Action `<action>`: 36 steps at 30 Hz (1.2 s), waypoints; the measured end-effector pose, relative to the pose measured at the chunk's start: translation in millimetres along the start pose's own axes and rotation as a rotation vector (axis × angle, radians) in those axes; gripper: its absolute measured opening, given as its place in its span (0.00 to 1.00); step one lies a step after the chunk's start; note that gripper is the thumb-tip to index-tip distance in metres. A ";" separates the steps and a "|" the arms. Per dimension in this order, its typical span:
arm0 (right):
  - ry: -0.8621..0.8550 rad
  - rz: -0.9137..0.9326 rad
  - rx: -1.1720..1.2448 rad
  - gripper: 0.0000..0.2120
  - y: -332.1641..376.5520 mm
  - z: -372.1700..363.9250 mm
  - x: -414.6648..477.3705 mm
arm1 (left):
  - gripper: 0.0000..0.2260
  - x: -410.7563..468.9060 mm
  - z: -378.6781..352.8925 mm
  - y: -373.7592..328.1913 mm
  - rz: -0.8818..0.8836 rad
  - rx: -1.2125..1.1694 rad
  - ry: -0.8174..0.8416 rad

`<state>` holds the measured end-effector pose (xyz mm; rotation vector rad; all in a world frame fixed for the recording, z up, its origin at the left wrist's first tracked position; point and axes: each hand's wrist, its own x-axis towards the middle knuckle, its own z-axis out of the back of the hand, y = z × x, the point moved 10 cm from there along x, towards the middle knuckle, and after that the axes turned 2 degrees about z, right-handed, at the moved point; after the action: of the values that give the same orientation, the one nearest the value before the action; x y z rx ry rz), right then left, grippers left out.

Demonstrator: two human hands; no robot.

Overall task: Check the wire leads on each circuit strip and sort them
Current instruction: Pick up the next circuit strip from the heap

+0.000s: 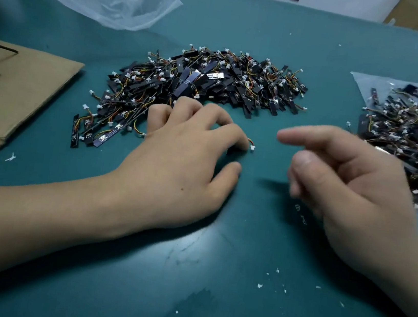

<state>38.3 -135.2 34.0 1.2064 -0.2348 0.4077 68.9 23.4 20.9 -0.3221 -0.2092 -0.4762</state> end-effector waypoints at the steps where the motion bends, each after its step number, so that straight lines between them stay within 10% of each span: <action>1: 0.057 0.018 -0.067 0.08 2.5 -5.6 -1.4 | 0.14 0.4 1.1 -0.8 -0.009 -0.007 -0.009; 15: 0.079 -0.088 -0.346 0.08 -7.3 -10.2 2.5 | 0.09 -0.6 27.8 -9.9 -0.134 -0.533 -0.141; 36: 0.225 0.021 -0.263 0.13 8.8 -22.6 -2.1 | 0.09 -3.4 18.7 -24.0 -0.180 -0.631 0.087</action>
<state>31.8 -111.8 32.9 0.8923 -0.1025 0.5100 52.1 11.2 43.4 -0.9023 0.0036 -0.7298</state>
